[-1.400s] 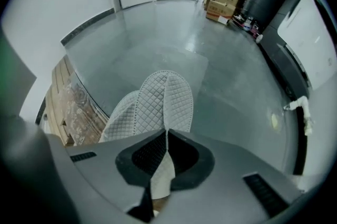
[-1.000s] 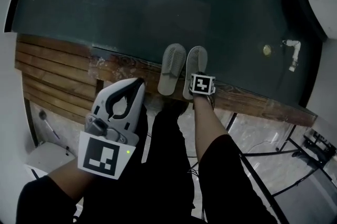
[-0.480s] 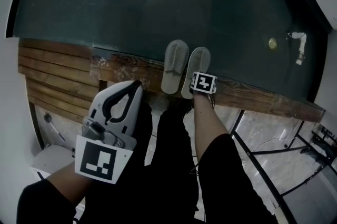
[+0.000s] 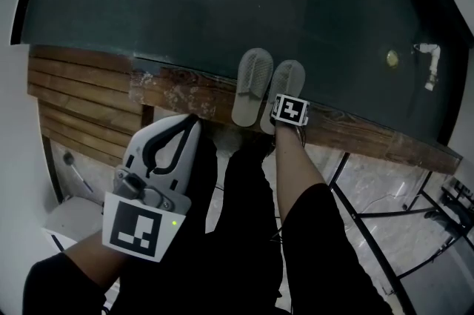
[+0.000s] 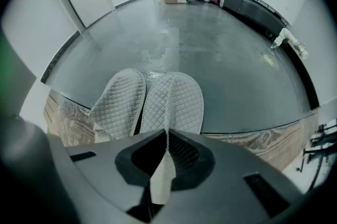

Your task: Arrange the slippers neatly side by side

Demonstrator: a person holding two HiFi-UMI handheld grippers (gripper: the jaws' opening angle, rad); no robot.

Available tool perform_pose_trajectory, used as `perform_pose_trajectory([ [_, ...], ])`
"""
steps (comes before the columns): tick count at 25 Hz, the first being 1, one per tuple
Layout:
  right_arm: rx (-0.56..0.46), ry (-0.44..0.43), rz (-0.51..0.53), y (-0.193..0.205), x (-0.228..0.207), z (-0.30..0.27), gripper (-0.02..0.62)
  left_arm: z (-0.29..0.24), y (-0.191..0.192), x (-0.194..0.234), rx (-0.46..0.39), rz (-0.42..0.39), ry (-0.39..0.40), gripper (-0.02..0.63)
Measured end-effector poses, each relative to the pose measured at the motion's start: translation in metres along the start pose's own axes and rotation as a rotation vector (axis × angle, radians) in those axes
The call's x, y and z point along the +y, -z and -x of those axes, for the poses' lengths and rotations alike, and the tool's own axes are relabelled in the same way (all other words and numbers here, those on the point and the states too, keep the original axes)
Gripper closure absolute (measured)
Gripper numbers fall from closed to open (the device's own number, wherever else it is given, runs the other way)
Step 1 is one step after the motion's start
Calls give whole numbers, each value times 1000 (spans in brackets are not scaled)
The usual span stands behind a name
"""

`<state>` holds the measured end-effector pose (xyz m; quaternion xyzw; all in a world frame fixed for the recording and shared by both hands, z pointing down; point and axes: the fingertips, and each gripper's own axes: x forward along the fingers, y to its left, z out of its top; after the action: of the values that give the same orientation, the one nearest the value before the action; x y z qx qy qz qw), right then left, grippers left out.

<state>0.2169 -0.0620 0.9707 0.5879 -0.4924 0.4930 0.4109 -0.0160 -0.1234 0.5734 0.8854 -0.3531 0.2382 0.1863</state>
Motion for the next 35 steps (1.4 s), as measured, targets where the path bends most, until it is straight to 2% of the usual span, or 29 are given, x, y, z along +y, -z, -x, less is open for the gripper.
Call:
perform_pose_trajectory([
  [4, -29, -32, -26, -3, 5, 2, 570, 2, 3, -3, -6, 7, 5, 604],
  [6, -40, -51, -42, -6, 6, 10, 489, 5, 1, -5, -12, 5, 9, 604],
  [8, -52, -58, -41, -9, 5, 24, 459, 8, -4, -6, -18, -2, 14, 604],
  [14, -56, -42, -7, 7, -6, 106, 459, 38, -42, -16, -78, -34, 31, 604],
  [20, -78, -75, -37, 26, 6, 207, 459, 84, -92, -26, -120, -96, 65, 604],
  [28, -275, -128, -71, 35, 38, 374, 459, 146, -139, -48, -175, -178, 151, 604],
  [35, -534, -268, 7, 41, 60, 506, 459, 193, -167, -121, -241, -224, 170, 604],
])
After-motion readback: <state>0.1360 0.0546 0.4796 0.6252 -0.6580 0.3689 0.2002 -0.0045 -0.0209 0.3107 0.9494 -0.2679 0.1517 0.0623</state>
